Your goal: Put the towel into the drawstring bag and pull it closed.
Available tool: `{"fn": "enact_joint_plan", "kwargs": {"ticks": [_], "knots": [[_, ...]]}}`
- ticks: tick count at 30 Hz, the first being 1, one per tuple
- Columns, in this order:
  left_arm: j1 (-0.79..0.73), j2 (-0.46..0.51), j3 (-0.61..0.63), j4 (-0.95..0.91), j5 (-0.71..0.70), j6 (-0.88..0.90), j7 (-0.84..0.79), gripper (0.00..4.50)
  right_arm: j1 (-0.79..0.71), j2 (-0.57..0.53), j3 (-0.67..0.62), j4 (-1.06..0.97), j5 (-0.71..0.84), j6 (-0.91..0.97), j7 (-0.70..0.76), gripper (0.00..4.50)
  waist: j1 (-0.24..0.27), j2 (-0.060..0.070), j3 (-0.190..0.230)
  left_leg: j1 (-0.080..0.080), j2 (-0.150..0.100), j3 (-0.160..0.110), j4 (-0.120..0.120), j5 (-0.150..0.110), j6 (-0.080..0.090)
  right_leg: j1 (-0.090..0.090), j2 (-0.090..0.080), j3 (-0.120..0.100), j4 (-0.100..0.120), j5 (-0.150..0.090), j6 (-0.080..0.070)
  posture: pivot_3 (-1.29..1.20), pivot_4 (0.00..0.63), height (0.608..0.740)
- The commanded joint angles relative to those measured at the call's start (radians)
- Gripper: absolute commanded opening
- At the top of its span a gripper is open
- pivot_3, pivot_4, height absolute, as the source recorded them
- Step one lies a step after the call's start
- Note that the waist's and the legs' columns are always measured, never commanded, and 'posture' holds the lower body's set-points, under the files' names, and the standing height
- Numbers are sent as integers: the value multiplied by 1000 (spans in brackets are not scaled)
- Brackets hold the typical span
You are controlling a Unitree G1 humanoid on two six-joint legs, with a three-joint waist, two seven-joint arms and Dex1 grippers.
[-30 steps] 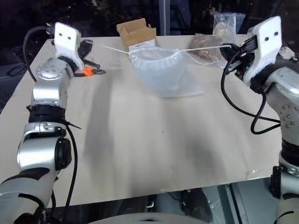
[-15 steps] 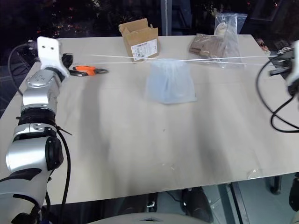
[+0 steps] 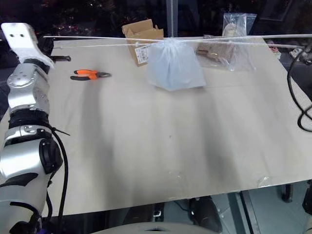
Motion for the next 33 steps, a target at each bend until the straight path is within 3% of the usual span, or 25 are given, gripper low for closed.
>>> {"fn": "enact_joint_plan", "kwargs": {"ticks": [1, 4, 8, 10, 11, 12, 16, 19, 20, 27, 33], "knots": [[261, -105, -109, -309, -76, 162, -164, 54, 210, 25, 72, -252, 105, 102, 119, 0, 2, 7, -4, 0, 0, 0, -1, -1, 1, 1, -1, 0, 0, 0, 1, 0, 150, 740], [401, -210, -166, -496, -93, 219, -160, 54, 248, 103, 208, -354, 60, 135, 40, 0, -1, 5, -1, -2, -1, -1, 4, -3, 6, -1, -4, 2, 0, -1, 1, 0, 150, 740], [454, -287, -238, -609, -100, 324, -175, 54, 220, 207, 354, -368, -37, 151, -56, 0, -1, -2, 0, 0, 0, -3, 6, -2, 10, 0, -2, 2, 0, 5, -2, 0, 150, 740], [478, -284, -259, -665, -145, 353, -259, 0, 234, 225, 400, -375, -75, 132, -53, 493, -1, 0, -1, 4, -1, -3, 6, 0, 11, 4, -2, 2, 0, 4, -6, 0, 150, 740], [486, -280, -257, -688, -166, 371, -288, 604, 246, 225, 414, -381, -91, 124, -45, 957, -1, 0, 0, 11, -1, -2, 4, 0, 12, 9, -2, 3, 0, 4, -7, 0, 150, 740], [495, -269, -253, -708, -179, 382, -315, 777, 263, 217, 418, -391, -100, 117, -33, 1197, -1, 0, 0, 12, 0, -2, 3, -1, 12, 10, -2, 3, 0, 4, -7, 0, 150, 740], [591, -152, -209, -775, -208, 398, -443, 2710, 398, 200, 326, -435, -99, 53, 20, 3240, -1, 0, 0, 13, 0, -2, 0, -1, 11, 11, -2, 3, 0, 3, -7, 0, 150, 740], [670, -70, -181, -808, -223, 378, -525, 4111, 497, 192, 271, -464, -126, 6, 34, 4500, -1, 1, 0, 13, 0, -2, -1, -1, 10, 10, -2, 3, -1, 2, -5, 0, 150, 740], [691, -53, -171, -818, -224, 363, -545, 4476, 526, 192, 256, -478, -126, -4, 42, 4500, -1, 1, 0, 13, 0, -2, -1, -1, 10, 10, -3, 3, -1, 1, -6, 0, 150, 740], [918, 57, -110, -991, -279, 396, -647, 4476, 856, 139, 159, -635, -110, -7, 179, 4500, 1, 2, 1, 13, 0, -4, -2, -3, 11, 11, -10, 1, -3, -2, -6, 0, 150, 740], [991, 28, -31, -1107, -363, 447, -582, 4476, 833, 220, 48, -665, -23, -43, 149, 4500, 0, 4, 1, 15, 2, -4, -1, -6, 6, 11, -20, -9, -4, -3, -4, 0, 150, 740]]}}
